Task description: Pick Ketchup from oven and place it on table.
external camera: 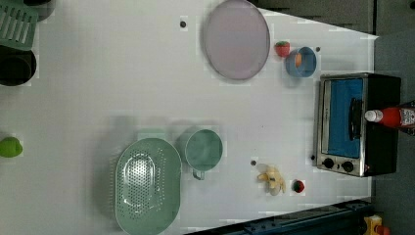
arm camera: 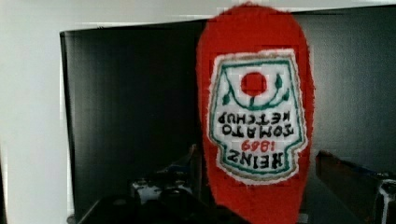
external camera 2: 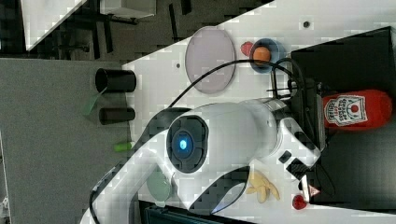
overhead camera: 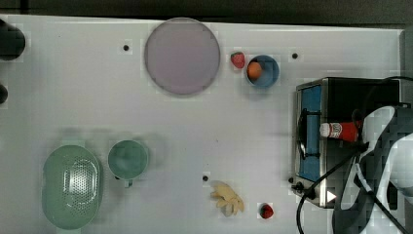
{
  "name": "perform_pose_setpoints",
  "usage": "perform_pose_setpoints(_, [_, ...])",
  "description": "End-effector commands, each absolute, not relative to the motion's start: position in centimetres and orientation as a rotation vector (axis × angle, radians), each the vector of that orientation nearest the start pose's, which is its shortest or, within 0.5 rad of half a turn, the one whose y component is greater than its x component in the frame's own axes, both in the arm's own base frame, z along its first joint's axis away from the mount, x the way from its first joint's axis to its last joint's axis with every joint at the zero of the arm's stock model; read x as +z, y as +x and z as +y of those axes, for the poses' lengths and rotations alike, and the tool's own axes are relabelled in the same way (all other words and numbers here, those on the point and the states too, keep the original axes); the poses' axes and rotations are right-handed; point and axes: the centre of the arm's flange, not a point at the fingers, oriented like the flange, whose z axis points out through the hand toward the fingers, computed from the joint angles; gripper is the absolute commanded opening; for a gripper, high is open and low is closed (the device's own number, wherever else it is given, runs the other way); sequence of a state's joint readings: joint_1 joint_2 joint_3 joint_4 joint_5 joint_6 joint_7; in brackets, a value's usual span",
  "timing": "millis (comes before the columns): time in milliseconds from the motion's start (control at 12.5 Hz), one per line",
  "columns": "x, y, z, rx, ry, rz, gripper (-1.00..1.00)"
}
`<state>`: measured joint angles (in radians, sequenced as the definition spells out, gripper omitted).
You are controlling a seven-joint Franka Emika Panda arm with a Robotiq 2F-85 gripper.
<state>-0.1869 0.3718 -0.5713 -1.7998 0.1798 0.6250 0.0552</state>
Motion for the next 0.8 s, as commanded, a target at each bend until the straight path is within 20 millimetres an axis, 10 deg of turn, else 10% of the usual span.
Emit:
perform_pose_setpoints(80, [43.4,49.4,-41.9,-0.169,-2.158,2.284,0.27])
perform_pose_setpoints(400, [54.7,54.1,-33.6,-0.173,-2.297,2.039,0.27])
perform_pose_setpoints(800, [56.2,59.2,-18.9,-0.068,-2.515,1.692,0.26])
